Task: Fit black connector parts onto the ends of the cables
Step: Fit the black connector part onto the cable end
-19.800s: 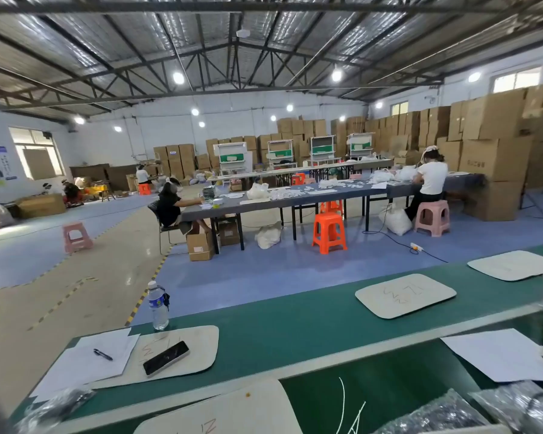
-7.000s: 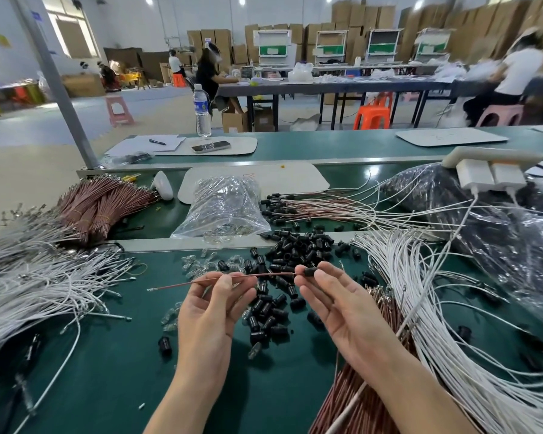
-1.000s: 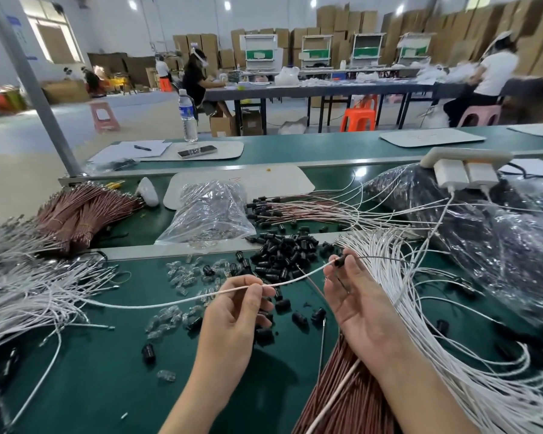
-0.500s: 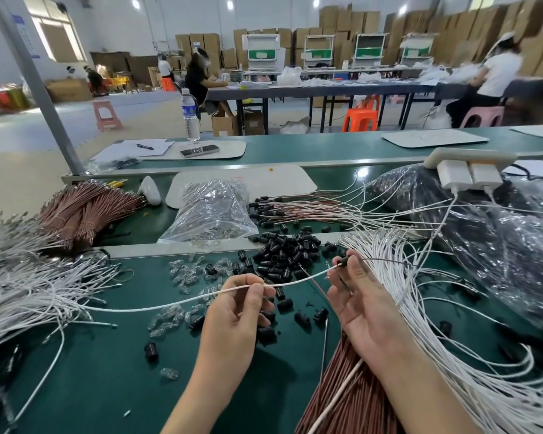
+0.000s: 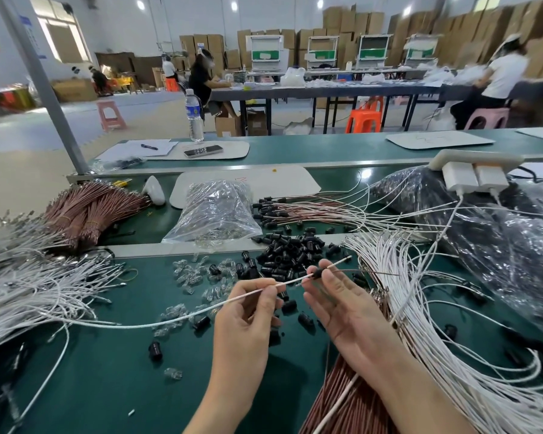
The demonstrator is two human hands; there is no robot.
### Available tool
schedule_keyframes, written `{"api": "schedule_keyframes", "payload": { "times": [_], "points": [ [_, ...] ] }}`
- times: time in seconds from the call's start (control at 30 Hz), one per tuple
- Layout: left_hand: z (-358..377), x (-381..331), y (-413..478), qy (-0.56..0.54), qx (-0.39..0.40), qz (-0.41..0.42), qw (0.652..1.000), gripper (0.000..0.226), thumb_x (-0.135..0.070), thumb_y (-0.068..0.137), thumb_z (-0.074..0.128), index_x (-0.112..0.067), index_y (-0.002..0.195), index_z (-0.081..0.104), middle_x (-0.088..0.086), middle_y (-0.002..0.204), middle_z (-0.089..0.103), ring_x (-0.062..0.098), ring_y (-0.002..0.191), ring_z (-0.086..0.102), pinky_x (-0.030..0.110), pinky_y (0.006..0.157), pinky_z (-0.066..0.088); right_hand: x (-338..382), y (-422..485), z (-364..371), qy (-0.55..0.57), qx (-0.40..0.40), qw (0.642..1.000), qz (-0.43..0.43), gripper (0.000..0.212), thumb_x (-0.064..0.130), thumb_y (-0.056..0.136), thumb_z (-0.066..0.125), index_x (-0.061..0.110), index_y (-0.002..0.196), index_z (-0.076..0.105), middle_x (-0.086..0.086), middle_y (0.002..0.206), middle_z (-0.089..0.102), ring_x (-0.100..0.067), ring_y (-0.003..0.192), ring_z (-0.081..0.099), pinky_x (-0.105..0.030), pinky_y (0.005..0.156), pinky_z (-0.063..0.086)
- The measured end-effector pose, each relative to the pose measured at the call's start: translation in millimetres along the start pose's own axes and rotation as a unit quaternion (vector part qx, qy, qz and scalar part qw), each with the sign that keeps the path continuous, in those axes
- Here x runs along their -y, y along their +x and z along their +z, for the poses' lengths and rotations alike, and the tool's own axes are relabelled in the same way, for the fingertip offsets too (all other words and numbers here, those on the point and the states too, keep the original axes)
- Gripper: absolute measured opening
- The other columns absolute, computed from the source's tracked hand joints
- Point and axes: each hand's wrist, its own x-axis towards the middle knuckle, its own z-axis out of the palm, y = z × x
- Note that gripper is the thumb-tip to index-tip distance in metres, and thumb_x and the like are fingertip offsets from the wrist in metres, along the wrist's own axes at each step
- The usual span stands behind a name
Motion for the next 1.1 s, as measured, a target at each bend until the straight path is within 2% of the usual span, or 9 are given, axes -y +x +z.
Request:
{"api": "schedule_keyframes", "payload": {
  "times": [0.17,0.3,0.4,0.53,0.6,0.77,0.87,1.0,1.1],
  "points": [
    [-0.6,0.8,1.3,-0.039,0.039,-0.047,0.997,0.013,-0.040,0.086,0.065,-0.033,0.092,0.074,0.002,0.086,0.076,0.017,0.080,0.072,0.027,0.067,0.060,-10.1,0.4,4.8,-0.110,0.011,0.994,-0.013,0.021,0.013,0.077,0.074,0.016,0.096,0.081,-0.013,0.104,0.076,-0.024,0.092,0.076,-0.028,0.070,0.061],
    [-3.3,-0.2,5.1,-0.088,0.042,-0.101,0.990,0.021,-0.042,0.082,0.066,-0.027,0.092,0.077,0.005,0.086,0.075,0.016,0.085,0.072,0.028,0.068,0.060,-8.1,-0.5,1.9,-0.169,0.010,0.985,-0.034,0.036,0.025,0.066,0.083,0.018,0.101,0.081,-0.002,0.089,0.074,-0.015,0.081,0.072,-0.024,0.068,0.059],
    [-2.1,-1.6,3.5,-0.081,0.043,-0.096,0.991,0.017,-0.040,0.082,0.067,-0.028,0.091,0.076,0.009,0.088,0.074,0.020,0.080,0.071,0.026,0.065,0.059,-12.0,-1.3,2.0,-0.201,0.022,0.979,-0.031,0.039,0.029,0.067,0.083,0.018,0.105,0.080,0.000,0.086,0.072,-0.011,0.077,0.069,-0.022,0.068,0.058],
    [0.2,-0.9,1.7,-0.068,0.038,-0.086,0.993,0.016,-0.042,0.082,0.066,-0.031,0.090,0.076,0.007,0.085,0.073,0.020,0.075,0.071,0.024,0.062,0.056,-15.0,-2.2,2.5,-0.189,0.024,0.981,-0.022,0.035,0.031,0.074,0.079,0.014,0.105,0.080,-0.003,0.089,0.074,-0.011,0.076,0.068,-0.022,0.067,0.057],
    [1.7,0.7,0.7,-0.065,0.040,-0.085,0.993,0.018,-0.040,0.084,0.066,-0.027,0.092,0.075,0.007,0.081,0.074,0.020,0.075,0.072,0.024,0.062,0.057,-15.5,-2.5,2.2,-0.186,0.024,0.982,-0.024,0.034,0.032,0.075,0.079,0.013,0.104,0.080,-0.004,0.086,0.073,-0.011,0.075,0.068,-0.022,0.066,0.057],
    [2.6,0.9,0.4,-0.063,0.060,-0.085,0.993,0.026,-0.037,0.085,0.066,-0.018,0.101,0.074,0.006,0.076,0.075,0.015,0.070,0.071,0.022,0.061,0.056,-17.2,-1.3,3.8,-0.210,0.014,0.977,-0.039,0.028,0.035,0.069,0.083,0.022,0.093,0.081,-0.010,0.087,0.076,-0.020,0.077,0.073,-0.024,0.065,0.058],
    [0.5,0.2,0.8,-0.073,0.068,-0.092,0.991,0.025,-0.035,0.083,0.070,-0.020,0.101,0.076,0.007,0.078,0.076,0.015,0.068,0.071,0.021,0.061,0.055,-16.3,0.6,1.4,-0.224,0.014,0.973,-0.051,0.032,0.040,0.067,0.088,0.021,0.092,0.080,-0.011,0.093,0.077,-0.023,0.082,0.075,-0.026,0.066,0.058],
    [-0.5,1.2,3.0,-0.081,0.045,-0.096,0.991,0.022,-0.035,0.080,0.071,-0.025,0.097,0.081,0.008,0.076,0.075,0.014,0.066,0.069,0.022,0.062,0.056,-16.6,1.7,-0.5,-0.239,0.013,0.969,-0.061,0.051,0.053,0.057,0.094,0.020,0.092,0.080,-0.006,0.093,0.076,-0.019,0.082,0.074,-0.028,0.066,0.058],
    [-5.0,2.0,7.6,-0.093,0.013,-0.103,0.990,0.022,-0.037,0.078,0.071,-0.032,0.097,0.082,0.009,0.081,0.077,0.011,0.069,0.069,0.022,0.067,0.058,-10.8,1.9,-2.3,-0.214,-0.011,0.974,-0.068,0.037,0.044,0.065,0.089,0.019,0.091,0.081,-0.007,0.098,0.076,-0.018,0.081,0.073,-0.027,0.065,0.058]
  ]
}}
